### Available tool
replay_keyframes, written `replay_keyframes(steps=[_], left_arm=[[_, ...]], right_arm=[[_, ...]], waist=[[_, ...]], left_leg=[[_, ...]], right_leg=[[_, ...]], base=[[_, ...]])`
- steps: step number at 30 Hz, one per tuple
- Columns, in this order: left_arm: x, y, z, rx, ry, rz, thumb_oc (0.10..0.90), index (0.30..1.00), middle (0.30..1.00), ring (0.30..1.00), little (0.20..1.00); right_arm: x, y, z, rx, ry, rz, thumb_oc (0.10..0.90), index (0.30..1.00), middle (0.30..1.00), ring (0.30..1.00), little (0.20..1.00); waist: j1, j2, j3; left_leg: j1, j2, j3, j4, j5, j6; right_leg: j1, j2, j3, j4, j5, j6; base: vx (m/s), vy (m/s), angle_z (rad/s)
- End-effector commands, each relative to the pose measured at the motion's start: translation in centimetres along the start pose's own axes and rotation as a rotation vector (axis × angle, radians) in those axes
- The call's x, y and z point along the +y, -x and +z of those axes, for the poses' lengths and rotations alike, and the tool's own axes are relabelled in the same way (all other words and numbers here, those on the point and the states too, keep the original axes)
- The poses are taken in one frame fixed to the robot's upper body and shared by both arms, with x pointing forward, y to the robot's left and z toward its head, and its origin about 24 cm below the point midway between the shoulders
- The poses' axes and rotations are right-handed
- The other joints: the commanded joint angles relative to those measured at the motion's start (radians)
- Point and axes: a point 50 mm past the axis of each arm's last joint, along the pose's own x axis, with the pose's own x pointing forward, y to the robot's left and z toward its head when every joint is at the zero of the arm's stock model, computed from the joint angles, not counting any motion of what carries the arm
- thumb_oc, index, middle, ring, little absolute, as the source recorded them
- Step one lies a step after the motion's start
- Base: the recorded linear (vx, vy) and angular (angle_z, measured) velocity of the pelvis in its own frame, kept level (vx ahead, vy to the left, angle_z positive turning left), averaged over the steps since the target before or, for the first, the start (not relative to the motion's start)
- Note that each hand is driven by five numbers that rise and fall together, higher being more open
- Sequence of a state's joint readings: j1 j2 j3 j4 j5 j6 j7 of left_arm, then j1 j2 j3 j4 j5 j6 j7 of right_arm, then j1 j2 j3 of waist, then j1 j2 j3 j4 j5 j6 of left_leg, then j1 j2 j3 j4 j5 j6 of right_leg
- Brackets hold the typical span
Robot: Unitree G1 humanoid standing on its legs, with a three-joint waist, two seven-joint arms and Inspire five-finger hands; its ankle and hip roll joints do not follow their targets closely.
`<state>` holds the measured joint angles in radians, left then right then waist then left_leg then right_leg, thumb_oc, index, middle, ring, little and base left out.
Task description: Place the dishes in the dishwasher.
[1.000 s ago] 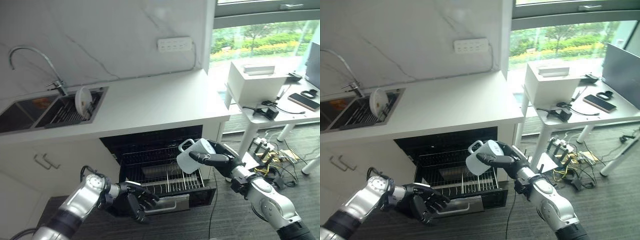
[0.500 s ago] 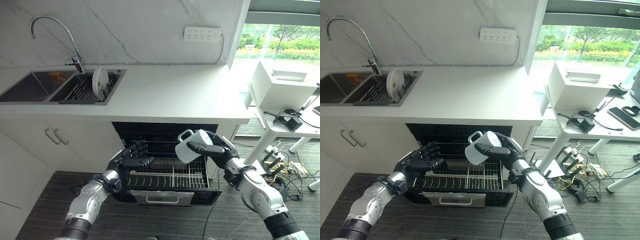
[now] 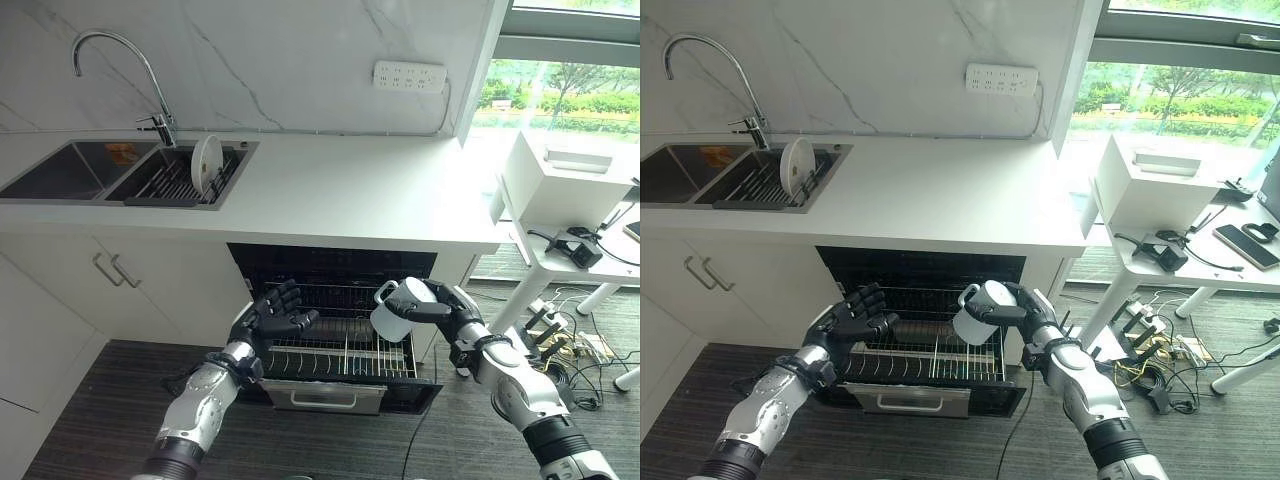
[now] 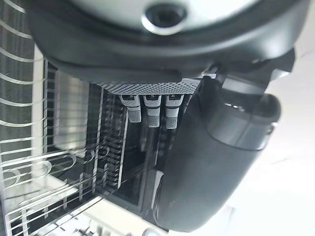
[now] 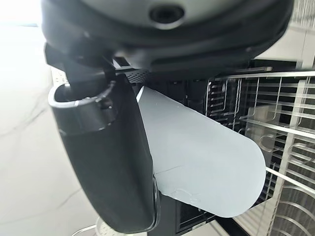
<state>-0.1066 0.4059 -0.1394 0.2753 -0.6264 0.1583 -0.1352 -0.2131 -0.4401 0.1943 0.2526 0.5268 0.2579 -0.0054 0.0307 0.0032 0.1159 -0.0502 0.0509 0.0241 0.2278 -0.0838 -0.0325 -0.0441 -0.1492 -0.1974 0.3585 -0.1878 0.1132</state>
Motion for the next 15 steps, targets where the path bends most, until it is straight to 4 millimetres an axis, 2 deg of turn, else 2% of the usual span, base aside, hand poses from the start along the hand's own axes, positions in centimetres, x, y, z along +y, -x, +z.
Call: replay_keyframes(steps=[1,7,15], left_arm=[[-1.4,-1.1,6.2,-0.239,-0.012,-0.080,0.800,0.900,0.900,0.900,0.900],[-2.3,-1.5,7.8,-0.278,-0.008,-0.116,0.800,0.900,0.900,0.900,0.900],[-3.3,-1.5,9.9,-0.335,-0.028,-0.182,0.800,0.900,0.900,0.900,0.900]], right_arm=[[0.5,-1.0,6.8,-0.238,0.132,0.026,0.400,0.300,0.300,0.300,0.300],[-0.4,-1.9,8.4,-0.232,0.211,-0.007,0.400,0.300,0.300,0.300,0.300],[-1.2,-2.9,10.2,-0.225,0.272,-0.035,0.400,0.300,0.300,0.300,0.300]], waist=[[0.002,-0.012,-0.012],[0.005,-0.006,0.053],[0.018,0.008,0.106]], left_leg=[[0.010,0.050,0.046,0.072,-0.092,-0.003],[-0.036,0.059,0.037,0.072,-0.064,-0.009],[-0.070,0.066,0.020,0.072,-0.033,-0.019]], right_leg=[[-0.007,-0.001,0.049,-0.059,0.057,-0.013],[-0.049,0.002,0.056,-0.059,0.078,-0.014],[-0.072,-0.006,0.042,-0.059,0.093,-0.015]], base=[[-0.03,-0.050,0.00],[-0.11,-0.052,-0.02],[-0.07,-0.035,0.01]])
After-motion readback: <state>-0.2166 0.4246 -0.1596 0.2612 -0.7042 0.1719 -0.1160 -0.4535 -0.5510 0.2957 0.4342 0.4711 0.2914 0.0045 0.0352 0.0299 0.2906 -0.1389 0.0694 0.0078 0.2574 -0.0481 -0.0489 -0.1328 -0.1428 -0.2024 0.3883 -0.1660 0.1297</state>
